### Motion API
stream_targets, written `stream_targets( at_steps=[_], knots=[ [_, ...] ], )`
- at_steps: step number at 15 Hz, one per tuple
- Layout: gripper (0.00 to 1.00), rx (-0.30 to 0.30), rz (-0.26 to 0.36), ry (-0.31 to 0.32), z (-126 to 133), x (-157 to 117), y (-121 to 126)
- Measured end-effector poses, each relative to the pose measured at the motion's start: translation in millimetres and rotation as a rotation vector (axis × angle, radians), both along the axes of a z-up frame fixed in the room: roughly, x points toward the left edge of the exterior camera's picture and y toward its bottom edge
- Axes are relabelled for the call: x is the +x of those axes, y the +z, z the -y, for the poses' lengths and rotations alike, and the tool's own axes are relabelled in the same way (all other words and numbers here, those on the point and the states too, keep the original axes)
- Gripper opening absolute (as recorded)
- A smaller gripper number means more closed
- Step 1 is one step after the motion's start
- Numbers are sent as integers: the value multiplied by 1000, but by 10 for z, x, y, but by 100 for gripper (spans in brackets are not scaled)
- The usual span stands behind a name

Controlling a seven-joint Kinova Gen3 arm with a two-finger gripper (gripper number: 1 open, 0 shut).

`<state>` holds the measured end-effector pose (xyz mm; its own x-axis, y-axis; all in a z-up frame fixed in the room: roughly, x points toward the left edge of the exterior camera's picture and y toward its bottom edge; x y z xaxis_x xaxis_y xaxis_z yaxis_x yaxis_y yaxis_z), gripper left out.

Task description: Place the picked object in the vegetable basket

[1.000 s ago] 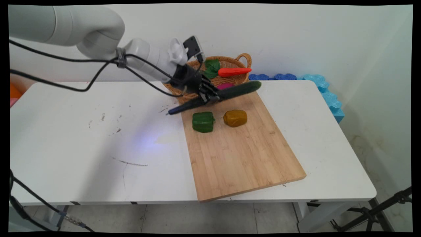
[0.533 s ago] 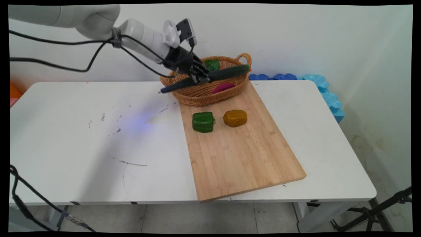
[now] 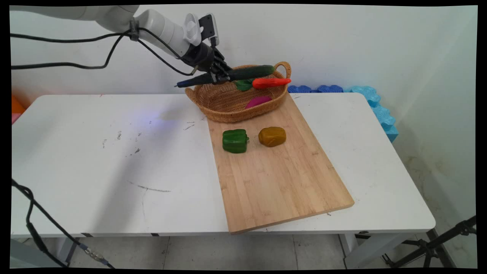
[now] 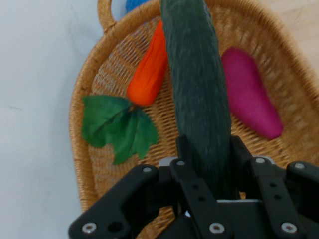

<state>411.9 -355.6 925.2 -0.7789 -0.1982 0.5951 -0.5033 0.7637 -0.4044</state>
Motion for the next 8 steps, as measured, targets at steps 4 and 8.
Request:
stream_targets(
  at_steps=[4, 8],
  knots=[
    [0, -5, 74, -42, 235, 170, -149],
    [0, -8, 140, -90, 439, 300, -325]
  ],
)
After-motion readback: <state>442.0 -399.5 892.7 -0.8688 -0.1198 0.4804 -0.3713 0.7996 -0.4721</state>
